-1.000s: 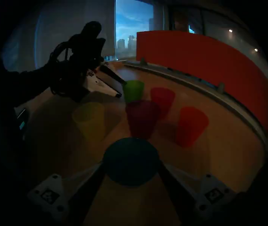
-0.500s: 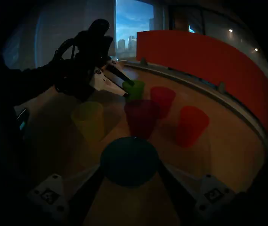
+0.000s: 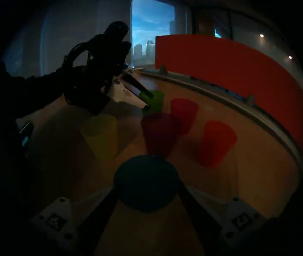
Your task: Pour water
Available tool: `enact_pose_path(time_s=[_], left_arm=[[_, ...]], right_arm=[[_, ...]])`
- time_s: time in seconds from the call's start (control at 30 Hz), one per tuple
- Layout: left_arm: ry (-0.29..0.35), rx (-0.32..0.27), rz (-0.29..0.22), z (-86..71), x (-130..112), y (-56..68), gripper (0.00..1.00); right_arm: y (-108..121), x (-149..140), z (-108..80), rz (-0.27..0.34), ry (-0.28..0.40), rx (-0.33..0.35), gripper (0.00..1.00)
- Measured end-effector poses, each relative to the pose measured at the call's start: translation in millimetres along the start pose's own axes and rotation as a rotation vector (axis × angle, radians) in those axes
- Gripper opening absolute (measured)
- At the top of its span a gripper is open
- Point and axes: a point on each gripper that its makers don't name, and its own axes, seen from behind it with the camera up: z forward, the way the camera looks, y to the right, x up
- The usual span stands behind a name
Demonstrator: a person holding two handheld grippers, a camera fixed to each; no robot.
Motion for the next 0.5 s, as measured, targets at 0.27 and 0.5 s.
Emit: enact_pose_path(time_s=[0.27,0.5], left_arm=[[0.004,-0.008,0.006,-2.1,0.0,2.8,0.86],[0.012,-0.017,0.002,-4.5,2.3,5.2,0.86]], right_arm=[[-0.5,-0.3,0.6,0.004,0.002,0.002,0.94],[-2.7,0.0,1.6,0.017,0.009,0.009,0.93]])
